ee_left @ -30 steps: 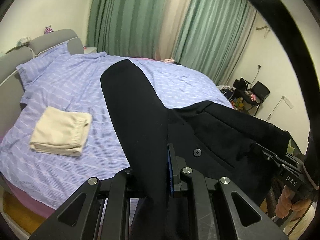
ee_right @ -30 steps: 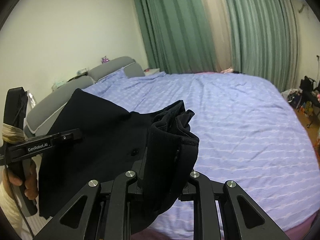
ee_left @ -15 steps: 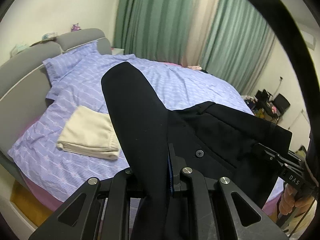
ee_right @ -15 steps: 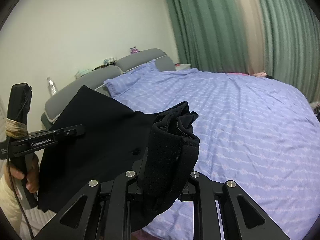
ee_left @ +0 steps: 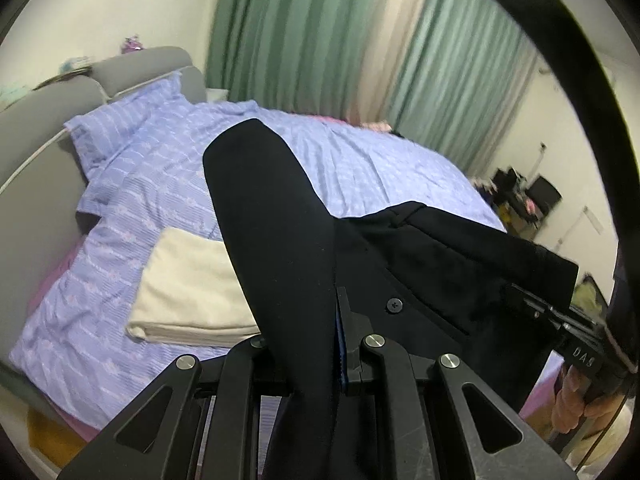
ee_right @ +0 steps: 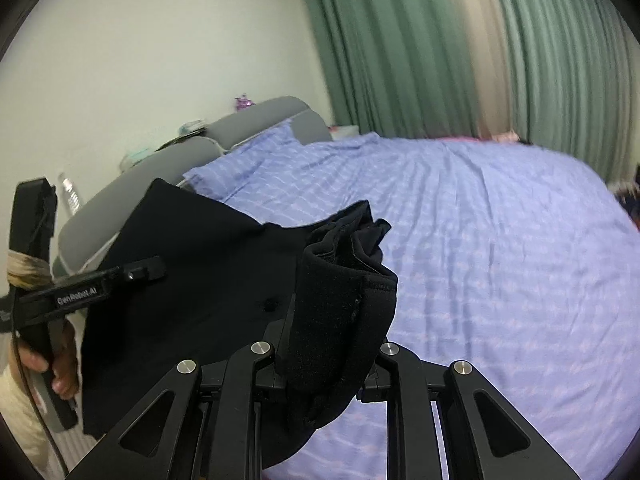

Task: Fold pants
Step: 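Lift the folded trousers with both grippers and carry them toward the cream towel, then lower the trousers onto the cream towel and open both grippers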

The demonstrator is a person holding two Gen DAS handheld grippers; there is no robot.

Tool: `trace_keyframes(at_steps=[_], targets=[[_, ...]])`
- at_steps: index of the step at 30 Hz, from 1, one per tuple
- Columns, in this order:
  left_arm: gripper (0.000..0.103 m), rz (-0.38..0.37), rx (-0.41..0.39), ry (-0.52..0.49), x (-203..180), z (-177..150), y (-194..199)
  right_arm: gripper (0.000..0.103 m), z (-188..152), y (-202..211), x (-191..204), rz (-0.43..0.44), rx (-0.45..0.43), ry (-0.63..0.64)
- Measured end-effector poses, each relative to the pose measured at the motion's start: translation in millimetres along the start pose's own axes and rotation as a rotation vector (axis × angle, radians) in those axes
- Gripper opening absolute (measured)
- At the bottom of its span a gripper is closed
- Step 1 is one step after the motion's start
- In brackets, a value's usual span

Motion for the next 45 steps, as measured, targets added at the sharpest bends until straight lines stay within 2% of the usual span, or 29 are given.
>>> trace_keyframes(at_steps=[7, 14, 22, 26, 28, 30, 33, 36, 38, 41, 43, 45], targets=[[0.015, -0.039, 0.115, -0.053, 75, 6, -50, 0.02, -8, -73, 35, -0.065, 0.033, -0.103], [0.015, -0.053, 0.194, -0.119, 129, 17, -115, 0.02, -22, -146, 49, -0.095, 0.138, -0.144], [0.015, -0.071, 0.173, -0.142, 172, 69, -209, 0.02, 7, -237, 28, -0.15, 0.156, -0.13], [0.015, -0.073, 0.193, -0.14, 182, 89, -262, 0.02, 15, -284, 4, -0.185, 0.173, -0.155], [0.016, -0.059, 0.215, -0.154, 186, 92, -290, 0.02, 14, -307, -7, -0.206, 0.21, -0.175], [0.016, -0.041, 0.259, -0.156, 194, 90, -323, 0.02, 10, -326, -15, -0.216, 0.237, -0.192], [0.016, 0.0, 0.346, -0.158, 204, 73, -368, 0.02, -13, -354, -24, -0.237, 0.311, -0.208], [0.017, 0.033, 0.396, -0.155, 214, 56, -389, 0.02, -41, -366, -21, -0.243, 0.372, -0.199], [0.02, 0.032, 0.414, -0.141, 218, 44, -391, 0.02, -54, -369, -18, -0.246, 0.399, -0.194], [0.028, 0.06, 0.41, -0.181, 217, 31, -387, 0.024, -71, -369, -21, -0.258, 0.44, -0.226], [0.04, 0.094, 0.409, -0.192, 215, 27, -384, 0.031, -83, -368, -30, -0.253, 0.462, -0.289], [0.051, 0.145, 0.401, -0.216, 214, 26, -379, 0.045, -92, -362, -36, -0.276, 0.48, -0.319]])
Point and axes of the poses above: each gripper's, at about its wrist camera, not at the fingertips, and y roughly against the way its jaws point, x to its left, z to its top, the point moved 4 cm from there along -y, roughly the way its jaws point, and after that the axes turned 12 degrees about z, right-handed, at the moved point
